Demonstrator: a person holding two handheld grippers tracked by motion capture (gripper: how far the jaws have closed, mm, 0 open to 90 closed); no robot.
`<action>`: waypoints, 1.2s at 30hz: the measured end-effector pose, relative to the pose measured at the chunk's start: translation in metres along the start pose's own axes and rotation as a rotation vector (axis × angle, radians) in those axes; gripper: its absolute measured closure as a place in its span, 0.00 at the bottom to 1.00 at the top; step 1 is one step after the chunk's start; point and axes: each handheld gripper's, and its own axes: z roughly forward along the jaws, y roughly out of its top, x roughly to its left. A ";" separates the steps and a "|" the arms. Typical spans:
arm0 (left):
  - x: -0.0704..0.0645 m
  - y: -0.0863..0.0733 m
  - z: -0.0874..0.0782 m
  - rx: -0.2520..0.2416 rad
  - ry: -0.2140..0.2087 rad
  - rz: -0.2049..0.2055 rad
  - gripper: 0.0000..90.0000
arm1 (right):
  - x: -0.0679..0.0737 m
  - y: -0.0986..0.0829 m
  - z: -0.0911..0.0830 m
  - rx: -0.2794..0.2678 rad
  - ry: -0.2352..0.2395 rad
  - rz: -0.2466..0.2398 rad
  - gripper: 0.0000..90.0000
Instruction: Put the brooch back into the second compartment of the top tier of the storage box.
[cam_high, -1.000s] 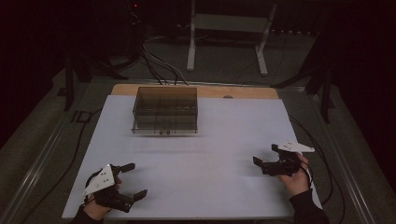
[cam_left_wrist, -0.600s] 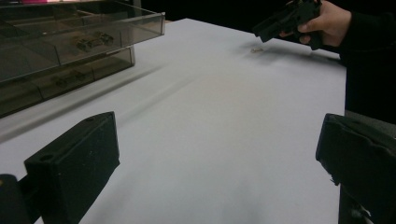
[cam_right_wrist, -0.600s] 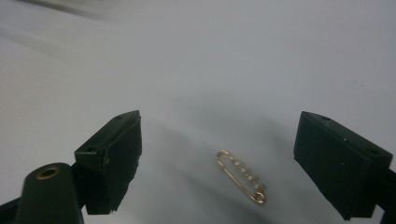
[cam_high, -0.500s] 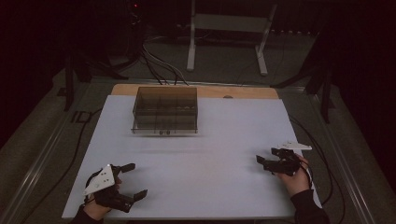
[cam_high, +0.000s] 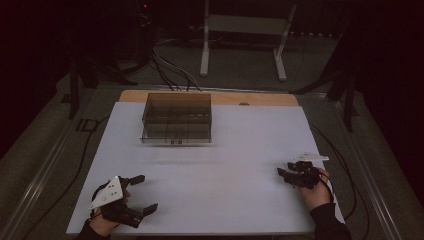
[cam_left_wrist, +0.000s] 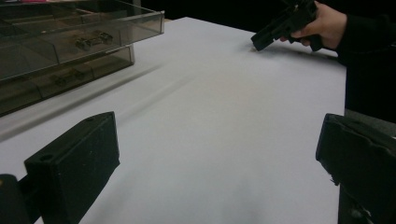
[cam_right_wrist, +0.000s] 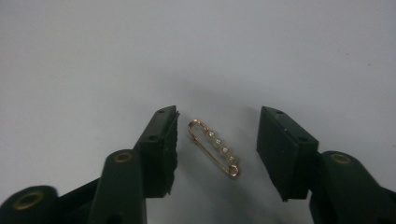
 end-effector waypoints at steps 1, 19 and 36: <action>0.000 0.000 0.000 0.000 0.000 0.000 0.01 | 0.000 0.000 0.001 0.006 -0.006 -0.010 0.57; 0.000 0.000 0.001 0.002 -0.001 0.002 0.01 | 0.006 0.003 0.001 0.043 -0.004 -0.039 0.93; -0.001 0.000 0.001 0.004 0.001 0.002 0.01 | 0.005 0.006 -0.009 0.006 -0.014 0.033 0.95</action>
